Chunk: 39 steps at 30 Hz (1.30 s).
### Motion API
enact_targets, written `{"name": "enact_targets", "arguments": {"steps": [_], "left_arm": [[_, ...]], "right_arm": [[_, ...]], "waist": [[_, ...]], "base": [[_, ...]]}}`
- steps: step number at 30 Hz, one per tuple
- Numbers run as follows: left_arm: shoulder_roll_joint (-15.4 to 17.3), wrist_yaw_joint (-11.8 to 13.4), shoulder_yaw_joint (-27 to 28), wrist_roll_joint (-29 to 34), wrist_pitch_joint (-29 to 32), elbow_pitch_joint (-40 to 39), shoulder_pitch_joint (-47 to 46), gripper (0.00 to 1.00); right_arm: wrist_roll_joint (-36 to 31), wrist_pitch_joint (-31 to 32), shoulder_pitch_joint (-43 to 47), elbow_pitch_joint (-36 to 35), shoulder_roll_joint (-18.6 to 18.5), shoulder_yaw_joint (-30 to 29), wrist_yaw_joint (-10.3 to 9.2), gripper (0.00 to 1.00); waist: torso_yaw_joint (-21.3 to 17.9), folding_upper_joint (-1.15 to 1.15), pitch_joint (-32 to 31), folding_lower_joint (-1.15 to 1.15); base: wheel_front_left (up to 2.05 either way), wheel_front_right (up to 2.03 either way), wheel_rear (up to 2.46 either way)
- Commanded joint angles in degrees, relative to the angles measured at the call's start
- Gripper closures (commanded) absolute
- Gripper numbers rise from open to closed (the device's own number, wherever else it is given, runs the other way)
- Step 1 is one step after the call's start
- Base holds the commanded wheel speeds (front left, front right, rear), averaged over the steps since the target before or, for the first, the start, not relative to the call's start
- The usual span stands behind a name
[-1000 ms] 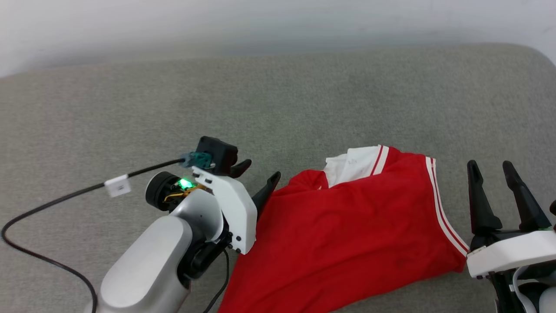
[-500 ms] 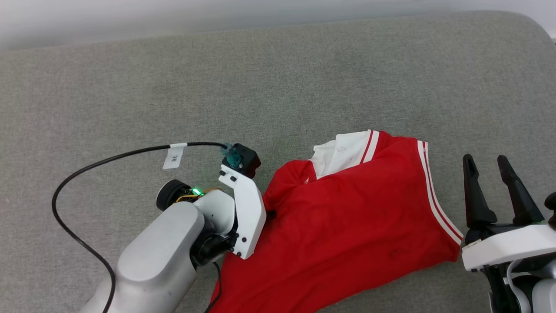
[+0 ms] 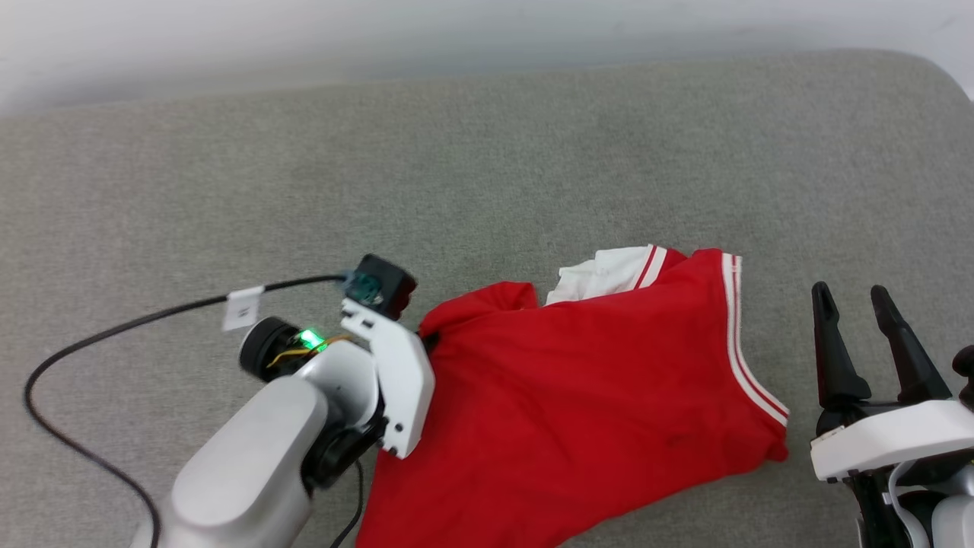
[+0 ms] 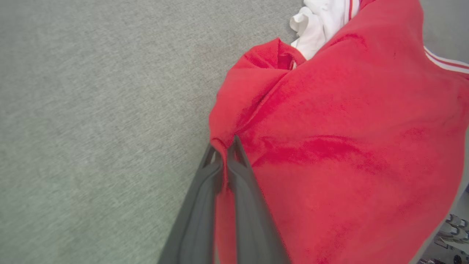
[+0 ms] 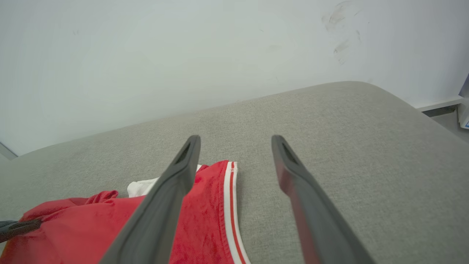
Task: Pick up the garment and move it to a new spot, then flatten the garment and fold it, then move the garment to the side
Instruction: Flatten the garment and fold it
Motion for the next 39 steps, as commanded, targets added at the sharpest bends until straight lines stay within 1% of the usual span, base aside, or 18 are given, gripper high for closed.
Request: {"name": "enact_targets", "arguments": {"steps": [1,5,9,12,15,18,19,20,24,29,34,37,39], "left_arm": [[1.19,0.95,0.64,0.35,-0.99,-1.35,2.09,1.0],[4.98,4.22,1.82,0.09,-2.17,-7.74,8.89,1.0],[8.12,7.28,1.36,-1.31,-0.46,-14.65,17.61,1.0],[9.48,9.14,0.65,-3.08,1.23,-18.74,23.71,1.0],[9.57,11.17,0.33,-5.02,2.09,-20.91,28.79,1.0],[8.53,12.7,0.6,-6.87,1.48,-21.82,32.19,1.0],[8.11,12.9,0.7,-7.28,1.05,-21.95,32.8,0.64],[7.78,13.2,0.77,-7.41,0.51,-21.98,33.33,0.0],[6.39,14.02,2.07,-6.28,-3.56,-22.47,32.58,0.0],[5.01,14.87,4.51,-2.3,-11.2,-23.12,28.41,0.0],[3.33,14.26,5.75,1.85,-17.53,-22.05,21.98,0.0],[1.96,13.4,5.63,3.21,-19.36,-19.74,17.87,0.0],[0.83,12.21,5.24,3.08,-19.52,-17.39,15.35,0.0]], "right_arm": [[-0.06,-0.1,0.56,0.18,0.11,-0.24,-0.03,0.0],[-0.71,0.52,1.59,-0.08,0.12,-0.65,-0.04,0.0],[-0.91,1.33,2.59,-0.78,0.12,-0.99,-0.03,0.0],[-1.31,1.78,3.19,-1.42,0.11,-0.78,-0.03,0.0],[-1.41,2.3,3.78,-1.74,0.12,-0.7,-0.04,0.0],[-1.66,2.63,3.99,-2.14,0.11,-0.46,-0.03,0.0],[-1.69,2.76,4.2,-2.28,0.12,-0.39,-0.03,0.0],[-1.73,2.85,4.4,-2.46,0.12,-0.34,-0.04,0.0],[-1.99,3.22,4.87,-3.02,0.12,-0.32,-0.04,0.0],[-2.34,3.82,5.04,-3.49,0.12,-0.72,-0.04,0.0],[-3.0,4.21,4.41,-3.95,0.12,0.02,-0.03,0.0],[-3.87,4.47,3.57,-4.46,0.12,1.06,-0.03,0.0],[-4.26,4.66,2.97,-4.9,0.12,1.97,-0.03,0.0]], "waist": [[0.89,0.0,-1.29,0.0],[2.25,0.0,-3.38,0.0],[3.58,0.0,-4.95,0.0],[4.34,0.0,-5.8,0.0],[4.77,0.0,-6.57,0.0],[4.95,0.0,-7.23,0.0],[5.02,0.0,-7.45,0.0],[5.05,0.0,-7.63,0.0],[5.24,0.0,-8.3,0.0],[5.6,0.0,-8.94,0.0],[5.14,0.0,-8.52,0.0],[4.38,0.0,-7.09,0.0],[3.87,0.0,-5.75,0.0]], "base": [[0.0,0.0,0.0],[0.0,0.0,0.0],[0.0,0.0,0.0],[0.0,0.0,0.0],[0.0,0.0,0.0],[0.0,0.0,0.0],[0.0,0.0,0.0],[0.0,0.0,0.0],[0.0,0.0,0.0],[0.0,0.0,0.0],[0.0,0.0,0.0],[0.0,0.0,0.0],[0.0,0.0,0.0]]}}
